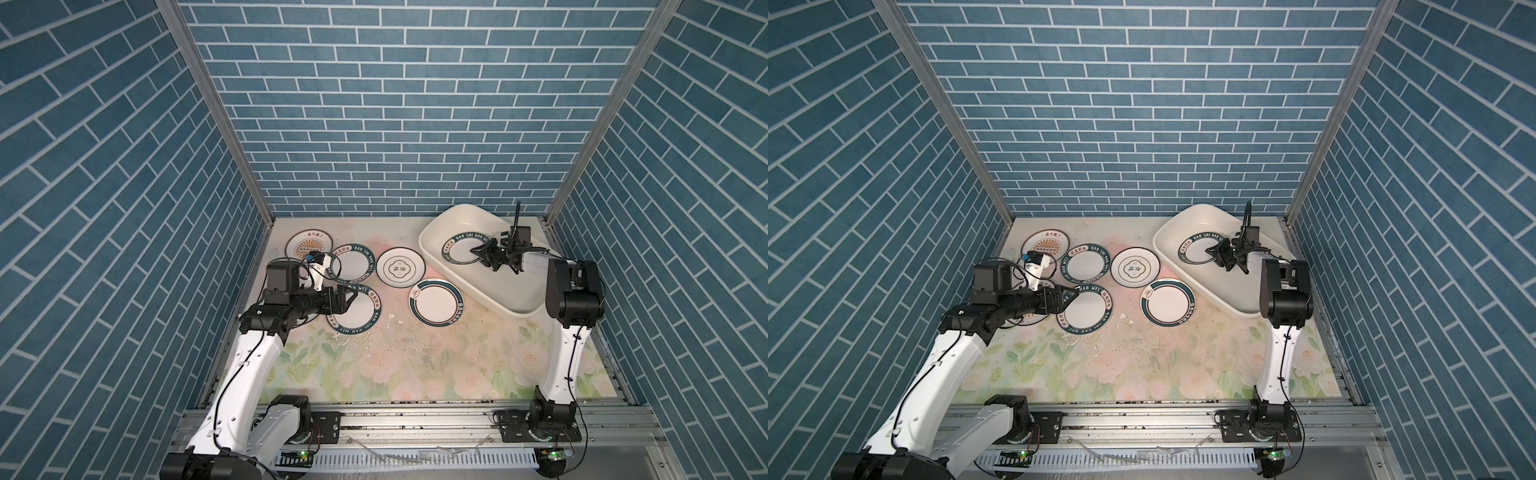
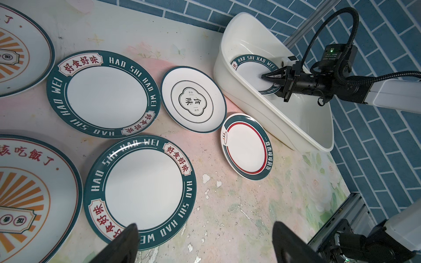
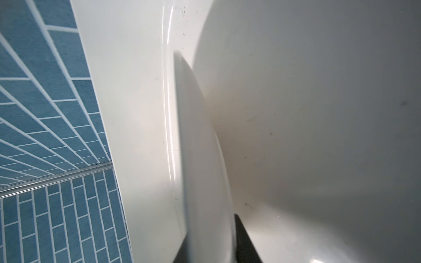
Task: Place the plates into the plastic bin on the countertop
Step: Place the plate in the plastic bin.
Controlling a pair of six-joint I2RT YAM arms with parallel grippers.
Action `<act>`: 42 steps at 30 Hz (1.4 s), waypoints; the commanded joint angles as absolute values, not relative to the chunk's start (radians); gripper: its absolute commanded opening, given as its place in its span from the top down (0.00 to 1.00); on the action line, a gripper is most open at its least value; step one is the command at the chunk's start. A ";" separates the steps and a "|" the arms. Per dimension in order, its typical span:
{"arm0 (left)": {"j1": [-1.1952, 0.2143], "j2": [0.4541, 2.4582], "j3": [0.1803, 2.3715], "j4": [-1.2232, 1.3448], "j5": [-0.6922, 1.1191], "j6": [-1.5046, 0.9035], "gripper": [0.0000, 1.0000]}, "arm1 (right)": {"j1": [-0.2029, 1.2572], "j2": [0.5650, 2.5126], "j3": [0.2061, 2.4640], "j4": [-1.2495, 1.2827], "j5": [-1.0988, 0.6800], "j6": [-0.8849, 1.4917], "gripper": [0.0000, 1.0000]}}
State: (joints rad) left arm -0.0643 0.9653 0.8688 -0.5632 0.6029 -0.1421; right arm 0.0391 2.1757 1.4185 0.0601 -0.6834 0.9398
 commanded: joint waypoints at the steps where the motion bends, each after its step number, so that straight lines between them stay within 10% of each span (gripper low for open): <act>1: -0.058 0.956 0.861 -0.560 0.598 -0.120 0.07 | 0.045 2.177 1.437 -0.005 -0.661 0.893 0.71; 42: -0.058 0.934 0.850 -0.553 0.605 -0.123 0.05 | 0.115 2.260 1.751 -0.534 -0.445 0.733 0.52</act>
